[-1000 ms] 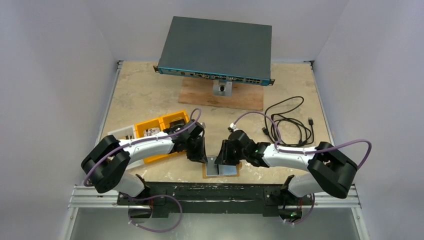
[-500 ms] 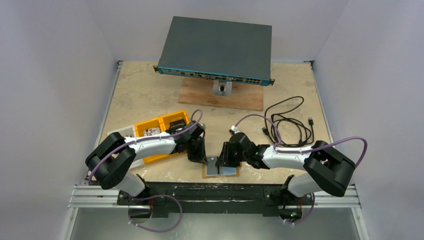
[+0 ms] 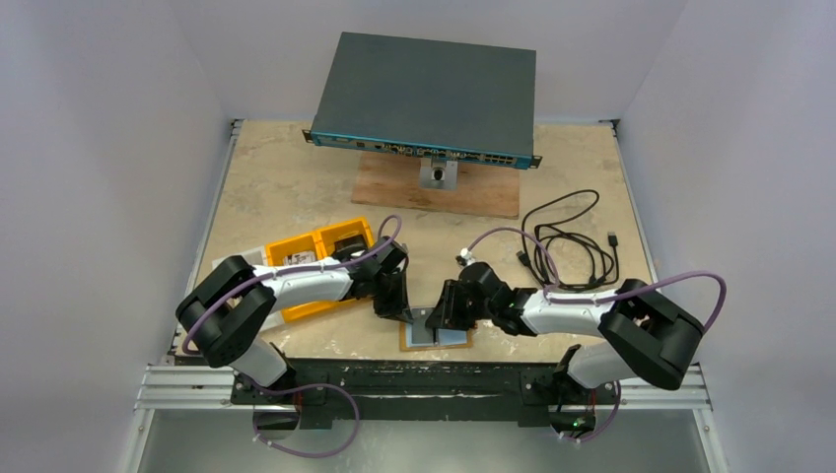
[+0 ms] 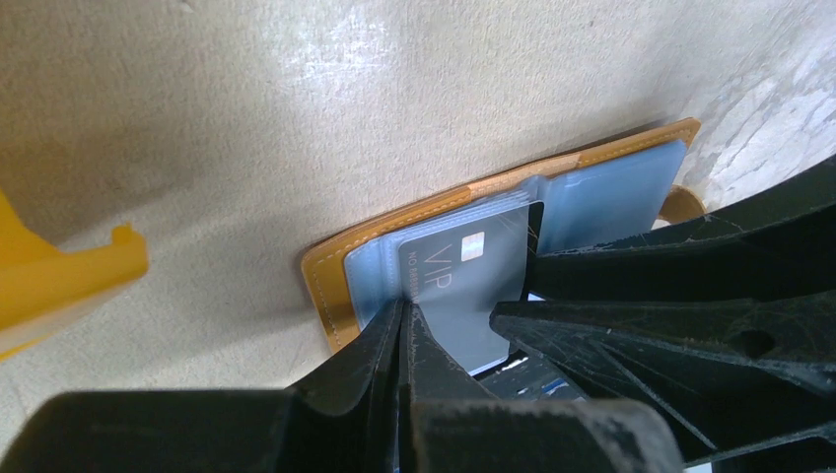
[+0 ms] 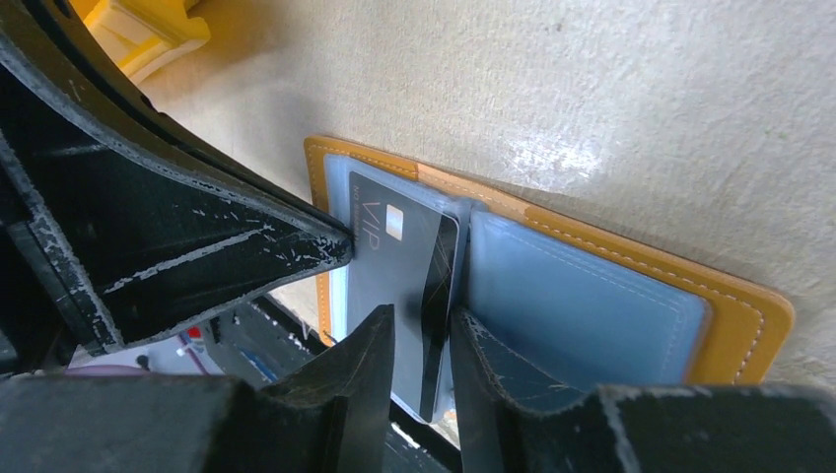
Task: Take the credit cards out of the card holder
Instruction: Remove the credit card from the card holder.
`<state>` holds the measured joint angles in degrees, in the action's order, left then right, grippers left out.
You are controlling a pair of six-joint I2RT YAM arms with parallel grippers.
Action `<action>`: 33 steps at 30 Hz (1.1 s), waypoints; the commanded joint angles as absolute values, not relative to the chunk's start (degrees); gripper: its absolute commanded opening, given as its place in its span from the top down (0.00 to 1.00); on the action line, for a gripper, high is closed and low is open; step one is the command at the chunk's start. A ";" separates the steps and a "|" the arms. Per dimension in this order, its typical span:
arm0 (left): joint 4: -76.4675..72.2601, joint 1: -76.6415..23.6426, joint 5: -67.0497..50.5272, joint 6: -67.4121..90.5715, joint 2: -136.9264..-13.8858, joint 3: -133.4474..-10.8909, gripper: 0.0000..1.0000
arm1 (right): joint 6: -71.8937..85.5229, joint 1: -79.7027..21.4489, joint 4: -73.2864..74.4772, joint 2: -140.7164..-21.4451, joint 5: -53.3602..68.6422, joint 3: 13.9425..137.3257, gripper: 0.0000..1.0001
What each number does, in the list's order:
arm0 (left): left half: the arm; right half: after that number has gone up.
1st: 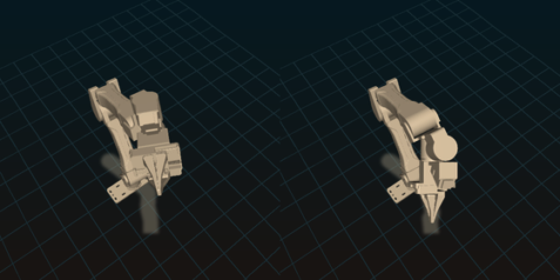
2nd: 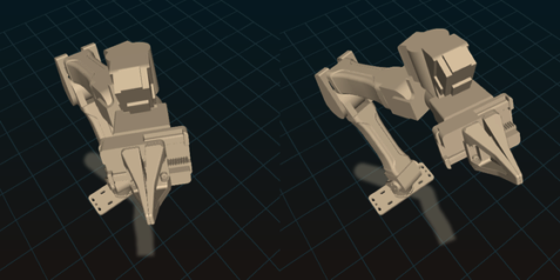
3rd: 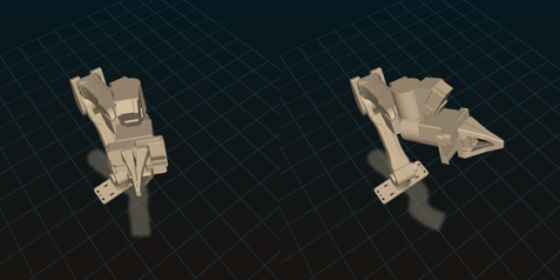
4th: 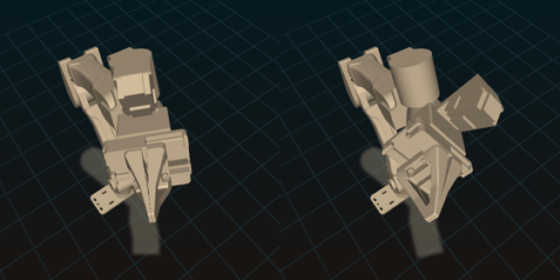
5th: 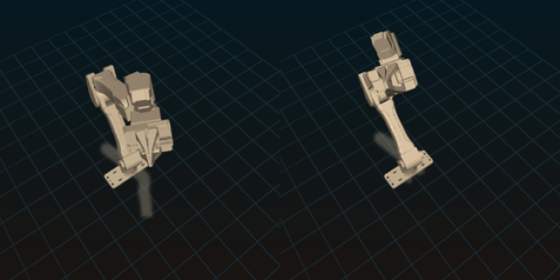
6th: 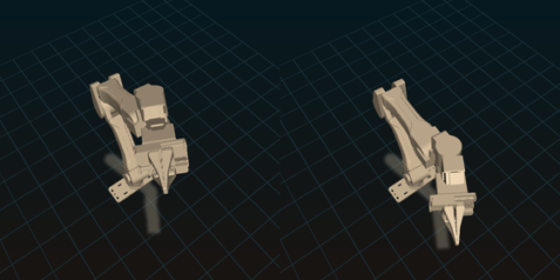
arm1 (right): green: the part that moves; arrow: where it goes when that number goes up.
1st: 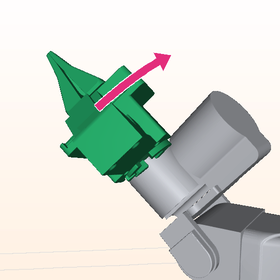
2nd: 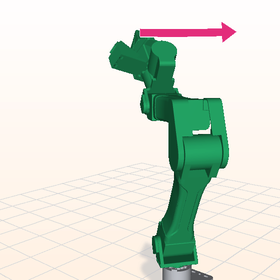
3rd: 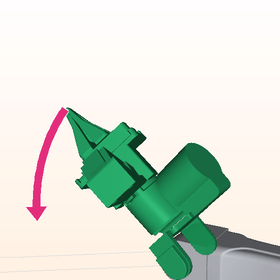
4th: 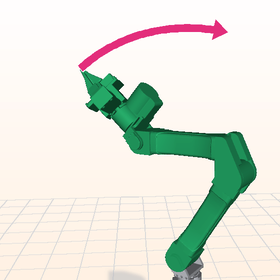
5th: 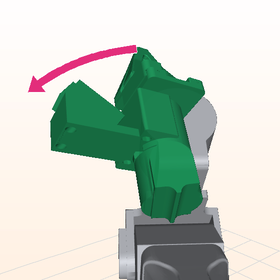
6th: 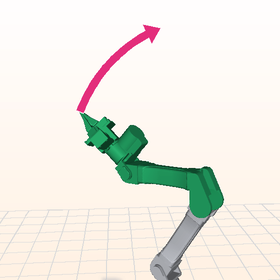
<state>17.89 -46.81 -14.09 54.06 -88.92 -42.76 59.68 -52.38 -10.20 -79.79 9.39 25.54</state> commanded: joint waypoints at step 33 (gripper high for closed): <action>21.01 -48.27 -9.77 56.89 -92.98 -41.16 1.00 | 67.04 -44.38 -36.39 -78.91 21.35 12.41 0.97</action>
<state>18.00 -47.44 -14.70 56.60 -90.78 -43.90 67.94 -44.27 -35.14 -79.88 20.36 11.00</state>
